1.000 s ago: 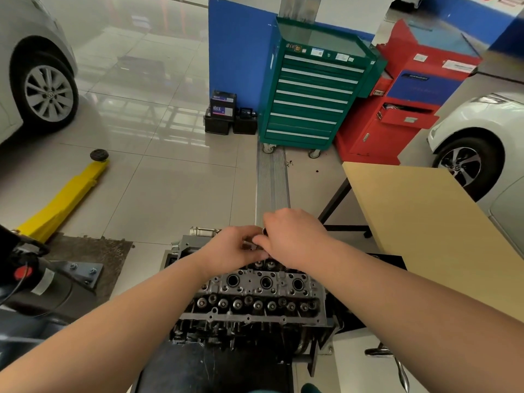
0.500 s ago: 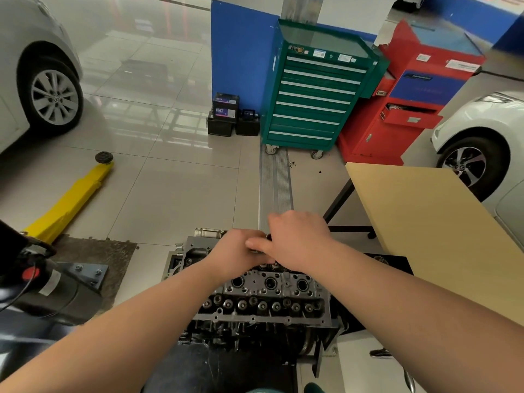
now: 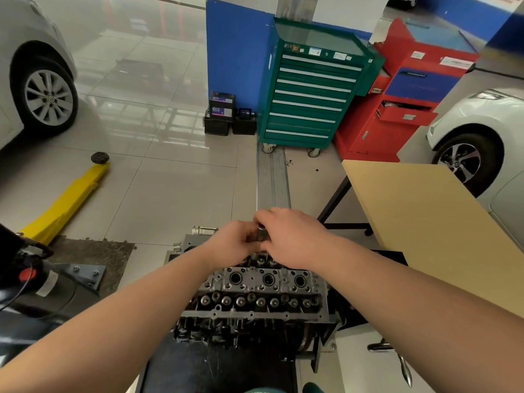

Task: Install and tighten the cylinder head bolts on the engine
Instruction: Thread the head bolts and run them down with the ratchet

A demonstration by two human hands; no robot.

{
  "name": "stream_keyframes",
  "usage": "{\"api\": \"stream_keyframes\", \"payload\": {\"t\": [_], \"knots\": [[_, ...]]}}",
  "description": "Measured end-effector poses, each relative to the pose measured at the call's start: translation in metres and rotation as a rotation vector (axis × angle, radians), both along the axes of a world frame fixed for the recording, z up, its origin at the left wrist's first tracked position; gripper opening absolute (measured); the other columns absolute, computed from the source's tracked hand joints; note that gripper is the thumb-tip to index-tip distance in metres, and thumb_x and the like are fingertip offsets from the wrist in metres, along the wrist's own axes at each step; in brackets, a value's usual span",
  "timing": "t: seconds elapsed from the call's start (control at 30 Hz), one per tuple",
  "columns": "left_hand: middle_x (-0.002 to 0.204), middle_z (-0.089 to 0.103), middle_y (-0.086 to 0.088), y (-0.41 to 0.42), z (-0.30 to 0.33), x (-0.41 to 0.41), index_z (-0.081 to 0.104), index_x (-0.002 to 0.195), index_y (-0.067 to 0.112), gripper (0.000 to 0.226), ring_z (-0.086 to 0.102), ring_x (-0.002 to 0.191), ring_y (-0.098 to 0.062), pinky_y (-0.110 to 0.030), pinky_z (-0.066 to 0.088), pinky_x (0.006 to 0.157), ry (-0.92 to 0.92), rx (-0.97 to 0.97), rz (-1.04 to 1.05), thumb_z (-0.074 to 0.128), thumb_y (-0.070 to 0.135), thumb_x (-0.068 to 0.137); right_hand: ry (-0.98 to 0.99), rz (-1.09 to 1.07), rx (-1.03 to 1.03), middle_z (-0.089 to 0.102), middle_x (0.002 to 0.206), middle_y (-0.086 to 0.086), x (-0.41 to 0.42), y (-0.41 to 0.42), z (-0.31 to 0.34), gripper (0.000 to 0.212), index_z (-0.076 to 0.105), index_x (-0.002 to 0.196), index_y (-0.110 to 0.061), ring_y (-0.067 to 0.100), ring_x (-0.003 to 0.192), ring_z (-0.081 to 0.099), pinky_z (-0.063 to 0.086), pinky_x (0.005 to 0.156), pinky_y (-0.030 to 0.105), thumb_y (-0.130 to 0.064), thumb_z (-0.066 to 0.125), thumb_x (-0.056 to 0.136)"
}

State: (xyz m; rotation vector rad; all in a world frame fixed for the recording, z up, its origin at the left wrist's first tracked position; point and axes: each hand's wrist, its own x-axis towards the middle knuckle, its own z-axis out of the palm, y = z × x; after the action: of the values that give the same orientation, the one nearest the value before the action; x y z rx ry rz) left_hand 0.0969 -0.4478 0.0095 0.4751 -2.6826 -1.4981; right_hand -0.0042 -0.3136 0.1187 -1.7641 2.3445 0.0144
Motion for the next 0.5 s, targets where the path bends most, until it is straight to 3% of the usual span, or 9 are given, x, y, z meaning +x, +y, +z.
{"api": "stream_keyframes", "payload": {"t": [0.03,0.1,0.2,0.27,0.37,0.43,0.5], "knots": [[0.090,0.073,-0.014,-0.002,-0.001,0.001,0.068,0.095,0.018,0.004,0.067,0.081,-0.031,-0.045,0.057,0.081,-0.012,0.067,-0.029,0.071,0.015,0.096,0.003,0.002,0.004,0.059,0.097,0.000,-0.003,0.002,0.001,0.023,0.055,0.112,-0.021,0.026,0.088,0.060,0.048,0.066,0.039,-0.035,0.064,0.097],[0.095,0.074,-0.008,0.002,0.001,0.004,0.067,0.102,0.022,0.011,0.070,0.090,-0.029,-0.040,0.058,0.086,0.017,0.151,-0.057,0.074,0.017,0.095,0.086,-0.026,-0.009,0.051,0.082,-0.002,-0.004,0.004,0.001,0.023,0.057,0.103,-0.020,0.026,0.081,0.058,0.041,0.060,0.036,-0.042,0.058,0.099],[0.083,0.073,-0.003,0.012,-0.003,0.002,0.068,0.091,0.017,0.015,0.068,0.075,-0.016,-0.036,0.058,0.072,0.084,0.081,0.068,0.082,0.015,0.086,0.227,-0.097,0.007,0.039,0.069,-0.005,0.001,0.001,-0.002,0.041,0.050,0.087,-0.025,0.024,0.070,0.048,0.025,0.051,0.031,-0.065,0.045,0.096],[0.070,0.068,-0.004,0.011,-0.005,0.000,0.066,0.079,0.010,0.015,0.054,0.060,-0.010,-0.037,0.052,0.060,0.061,0.009,0.140,0.080,0.011,0.084,0.212,-0.064,-0.042,0.052,0.081,-0.004,0.000,0.002,-0.004,0.045,0.053,0.097,-0.026,0.023,0.075,0.054,0.031,0.052,0.030,-0.071,0.048,0.092],[0.059,0.054,0.011,0.002,-0.003,0.000,0.065,0.074,0.012,0.022,0.044,0.054,-0.003,-0.019,0.042,0.057,0.018,0.029,0.062,0.081,0.014,0.088,0.039,0.051,-0.017,0.059,0.104,-0.005,-0.005,0.004,0.001,0.029,0.058,0.119,-0.028,0.023,0.094,0.061,0.046,0.066,0.035,-0.044,0.062,0.095],[0.065,0.061,0.014,0.002,0.003,0.002,0.070,0.080,0.020,0.016,0.052,0.059,-0.001,-0.015,0.046,0.063,0.025,0.071,-0.015,0.083,0.016,0.088,0.070,0.010,0.014,0.056,0.088,-0.002,-0.004,0.002,0.000,0.021,0.060,0.107,-0.022,0.026,0.088,0.062,0.040,0.059,0.034,-0.041,0.059,0.099],[0.081,0.075,0.013,0.005,0.006,0.003,0.072,0.086,0.033,0.022,0.069,0.078,-0.006,-0.021,0.055,0.076,0.041,0.099,0.005,0.089,0.020,0.082,0.182,-0.135,0.031,0.045,0.070,-0.004,-0.002,-0.001,-0.004,0.043,0.056,0.083,-0.019,0.022,0.067,0.053,0.027,0.049,0.031,-0.058,0.047,0.102]]}}
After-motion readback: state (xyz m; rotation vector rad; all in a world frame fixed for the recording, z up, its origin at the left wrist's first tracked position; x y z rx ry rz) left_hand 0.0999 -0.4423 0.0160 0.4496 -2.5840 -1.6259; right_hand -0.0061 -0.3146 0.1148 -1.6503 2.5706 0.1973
